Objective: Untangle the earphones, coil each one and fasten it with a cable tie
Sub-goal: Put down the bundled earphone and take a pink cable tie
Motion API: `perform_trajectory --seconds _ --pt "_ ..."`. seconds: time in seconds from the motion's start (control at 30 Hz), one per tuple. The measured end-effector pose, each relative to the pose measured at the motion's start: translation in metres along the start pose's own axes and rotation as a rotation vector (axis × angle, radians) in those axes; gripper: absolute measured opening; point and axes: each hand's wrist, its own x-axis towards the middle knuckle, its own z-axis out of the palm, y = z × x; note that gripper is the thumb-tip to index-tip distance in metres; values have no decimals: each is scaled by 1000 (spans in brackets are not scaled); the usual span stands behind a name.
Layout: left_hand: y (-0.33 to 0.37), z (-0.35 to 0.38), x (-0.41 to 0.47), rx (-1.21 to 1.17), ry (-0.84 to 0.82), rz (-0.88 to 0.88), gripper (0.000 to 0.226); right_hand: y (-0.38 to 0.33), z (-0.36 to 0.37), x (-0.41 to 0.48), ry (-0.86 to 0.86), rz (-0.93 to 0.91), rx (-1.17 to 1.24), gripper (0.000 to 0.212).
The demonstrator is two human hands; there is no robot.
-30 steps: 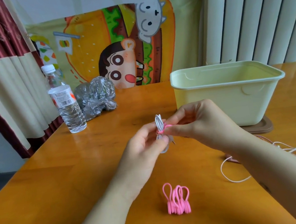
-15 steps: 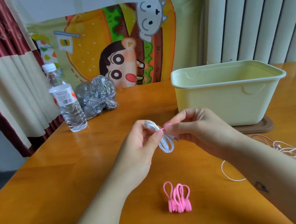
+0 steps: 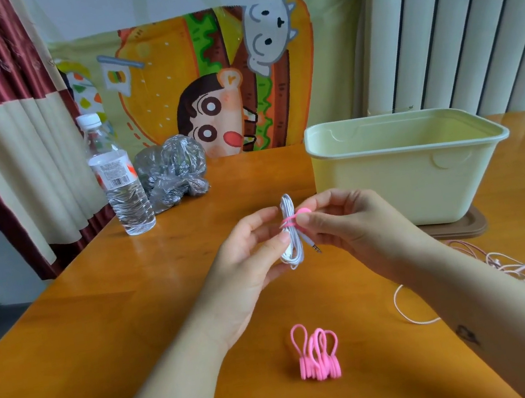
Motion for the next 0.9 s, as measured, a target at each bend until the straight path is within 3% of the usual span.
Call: perform_trajectory --seconds 0.2,0.4,0.6,0.9 --pt "-2 3 0 -19 14 -17 44 2 3 1 49 15 -5 26" --pt "-1 4 1 -178 40 -143 34 -1 8 -2 71 -132 -411 6" --pt "0 5 0 -251 96 -254 16 -10 5 -6 -70 -221 -649 3" --pt "1 7 1 -349 126 -367 14 -21 -5 -7 -219 -244 -794 15"
